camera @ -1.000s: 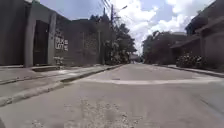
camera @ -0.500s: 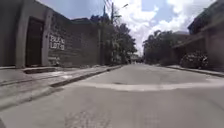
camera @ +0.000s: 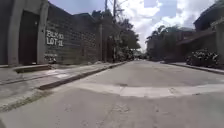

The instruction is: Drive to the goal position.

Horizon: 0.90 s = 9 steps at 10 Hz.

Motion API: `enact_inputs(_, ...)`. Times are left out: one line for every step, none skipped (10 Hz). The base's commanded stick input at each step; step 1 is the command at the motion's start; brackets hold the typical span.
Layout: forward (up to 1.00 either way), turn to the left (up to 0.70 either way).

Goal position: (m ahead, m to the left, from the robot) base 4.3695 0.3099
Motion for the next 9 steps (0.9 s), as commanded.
enact_inputs(1.00,-0.34)
enact_inputs(1.00,-0.29)
enact_inputs(1.00,-0.23)
enact_inputs(1.00,-0.15)
enact_inputs(1.00,-0.01)
enact_inputs(1.00,0.00)
enact_inputs(1.00,0.00)
enact_inputs(1.00,0.00)
enact_inputs(1.00,0.00)
